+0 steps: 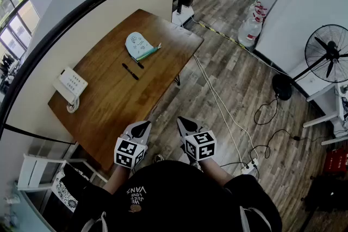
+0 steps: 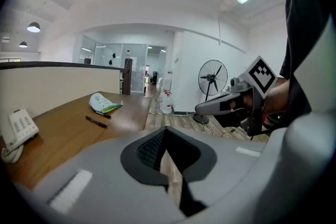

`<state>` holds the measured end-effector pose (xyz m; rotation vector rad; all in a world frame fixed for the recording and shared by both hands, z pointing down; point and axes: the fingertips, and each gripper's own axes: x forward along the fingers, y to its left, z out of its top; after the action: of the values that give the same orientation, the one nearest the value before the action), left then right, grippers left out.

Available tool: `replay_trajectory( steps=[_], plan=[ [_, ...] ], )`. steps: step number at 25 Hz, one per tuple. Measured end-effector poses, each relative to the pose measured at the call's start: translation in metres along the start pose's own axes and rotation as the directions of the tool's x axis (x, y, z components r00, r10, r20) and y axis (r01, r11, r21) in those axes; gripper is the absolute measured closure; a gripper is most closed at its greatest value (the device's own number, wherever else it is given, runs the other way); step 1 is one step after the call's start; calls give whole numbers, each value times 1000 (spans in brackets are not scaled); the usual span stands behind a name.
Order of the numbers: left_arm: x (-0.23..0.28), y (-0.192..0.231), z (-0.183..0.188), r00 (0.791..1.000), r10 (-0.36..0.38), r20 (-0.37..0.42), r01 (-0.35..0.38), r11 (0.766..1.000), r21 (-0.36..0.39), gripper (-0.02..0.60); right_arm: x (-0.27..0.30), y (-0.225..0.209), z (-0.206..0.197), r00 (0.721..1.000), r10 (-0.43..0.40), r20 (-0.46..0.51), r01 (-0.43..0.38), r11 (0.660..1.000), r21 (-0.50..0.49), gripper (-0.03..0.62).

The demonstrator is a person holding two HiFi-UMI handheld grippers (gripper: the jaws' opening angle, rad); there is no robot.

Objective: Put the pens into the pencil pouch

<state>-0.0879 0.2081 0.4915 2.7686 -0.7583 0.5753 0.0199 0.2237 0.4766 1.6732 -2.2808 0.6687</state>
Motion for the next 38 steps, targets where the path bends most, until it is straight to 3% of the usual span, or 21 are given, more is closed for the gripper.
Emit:
replay_trajectory(
  steps=[10, 12, 14, 15, 18, 25, 31, 38],
  plan=[
    [-4, 39, 10, 998, 27, 59, -25, 999, -41, 561, 19, -4, 6, 996, -83, 23, 80, 992, 94, 580],
    [1, 47, 12, 996, 46, 72, -41, 997, -73, 555, 21, -9, 5, 997, -78, 17, 76, 992, 98, 579],
    [8, 50, 13, 996, 58, 72, -51, 995, -89, 451, 25, -18, 5, 997, -75, 13, 73, 992, 104, 577],
    [13, 51, 15, 996, 62, 71, -55, 994, -90, 430, 27, -24, 6, 997, -72, 11, 70, 992, 106, 572],
    [23, 59, 23, 993, 96, 68, -90, 992, -93, 430, 41, -39, 12, 999, -48, -4, 48, 994, 100, 476],
    [58, 86, 41, 980, 197, 41, -190, 973, -133, 430, 85, -76, 40, 998, 39, -48, -37, 998, 41, 474],
    [88, 105, 56, 944, 326, 37, -313, 929, -196, 430, 121, -111, 62, 984, 144, -103, -147, 989, -21, 474],
    [105, 115, 62, 877, 481, 23, -455, 843, -286, 430, 152, -137, 77, 951, 250, -181, -271, 957, -103, 474]
  ],
)
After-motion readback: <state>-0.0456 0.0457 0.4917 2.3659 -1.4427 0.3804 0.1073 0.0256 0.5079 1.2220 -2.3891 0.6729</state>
